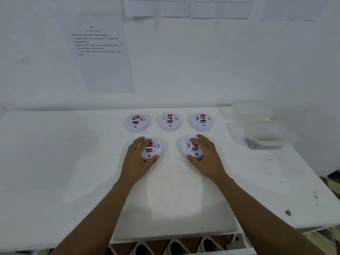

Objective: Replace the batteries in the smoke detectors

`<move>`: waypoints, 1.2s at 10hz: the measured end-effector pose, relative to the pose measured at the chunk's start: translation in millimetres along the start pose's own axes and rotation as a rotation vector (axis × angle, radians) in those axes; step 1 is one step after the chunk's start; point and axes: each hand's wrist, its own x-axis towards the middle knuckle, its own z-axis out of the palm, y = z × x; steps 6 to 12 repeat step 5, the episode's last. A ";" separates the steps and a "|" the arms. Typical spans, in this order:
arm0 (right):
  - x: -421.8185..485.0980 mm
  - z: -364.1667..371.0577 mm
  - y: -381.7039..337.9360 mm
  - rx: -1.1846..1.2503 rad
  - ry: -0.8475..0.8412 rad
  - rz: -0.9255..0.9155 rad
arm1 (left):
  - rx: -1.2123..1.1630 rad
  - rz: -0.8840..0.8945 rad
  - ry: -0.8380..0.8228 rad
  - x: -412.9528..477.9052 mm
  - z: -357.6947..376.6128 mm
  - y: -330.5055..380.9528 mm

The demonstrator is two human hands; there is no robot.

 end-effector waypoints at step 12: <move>-15.7 -7.0 -5.7 0.107 0.056 0.050 | 0.028 -0.006 0.044 -20.8 -6.3 13.2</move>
